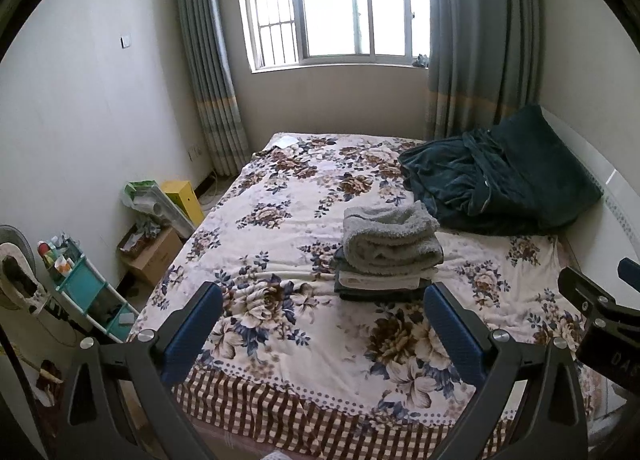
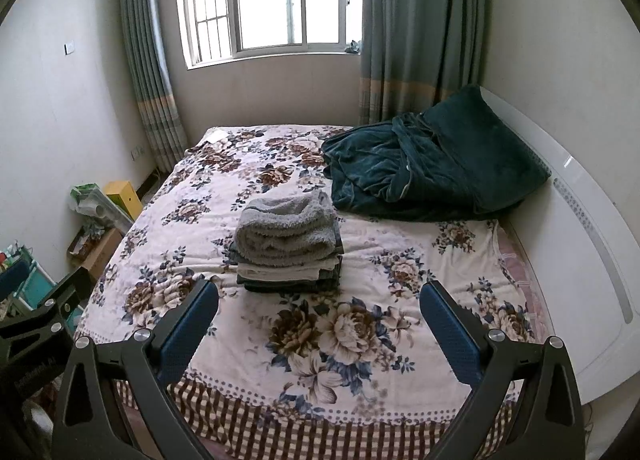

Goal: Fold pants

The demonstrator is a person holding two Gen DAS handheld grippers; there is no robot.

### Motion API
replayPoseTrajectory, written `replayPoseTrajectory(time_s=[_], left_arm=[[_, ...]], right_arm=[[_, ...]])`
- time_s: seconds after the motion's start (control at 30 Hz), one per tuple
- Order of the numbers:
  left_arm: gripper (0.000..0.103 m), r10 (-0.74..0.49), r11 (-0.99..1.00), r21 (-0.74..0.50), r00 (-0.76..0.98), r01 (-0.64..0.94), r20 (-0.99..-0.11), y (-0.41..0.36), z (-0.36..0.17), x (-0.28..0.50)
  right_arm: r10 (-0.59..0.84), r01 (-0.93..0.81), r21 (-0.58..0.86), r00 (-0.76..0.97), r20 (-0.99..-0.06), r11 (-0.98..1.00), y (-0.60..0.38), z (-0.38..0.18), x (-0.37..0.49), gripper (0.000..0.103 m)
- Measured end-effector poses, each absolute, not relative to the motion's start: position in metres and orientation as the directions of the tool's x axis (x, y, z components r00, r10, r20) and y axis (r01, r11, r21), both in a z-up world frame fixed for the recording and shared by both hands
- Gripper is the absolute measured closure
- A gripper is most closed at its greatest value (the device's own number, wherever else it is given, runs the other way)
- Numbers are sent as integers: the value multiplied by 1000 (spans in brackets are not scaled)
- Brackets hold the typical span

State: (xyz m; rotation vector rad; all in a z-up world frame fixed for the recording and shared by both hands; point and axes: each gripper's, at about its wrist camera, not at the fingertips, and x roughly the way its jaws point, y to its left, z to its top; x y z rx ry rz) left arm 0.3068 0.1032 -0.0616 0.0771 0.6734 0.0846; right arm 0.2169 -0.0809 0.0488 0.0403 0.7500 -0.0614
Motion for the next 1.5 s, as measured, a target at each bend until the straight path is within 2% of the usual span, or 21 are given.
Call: replayPoseTrajectory(time_s=[1.5], left_arm=[[0, 93, 994, 96, 780, -42, -618, 107, -61, 298]], right_arm=[[-54, 90, 16, 724, -688, 996, -74, 40, 208, 0]])
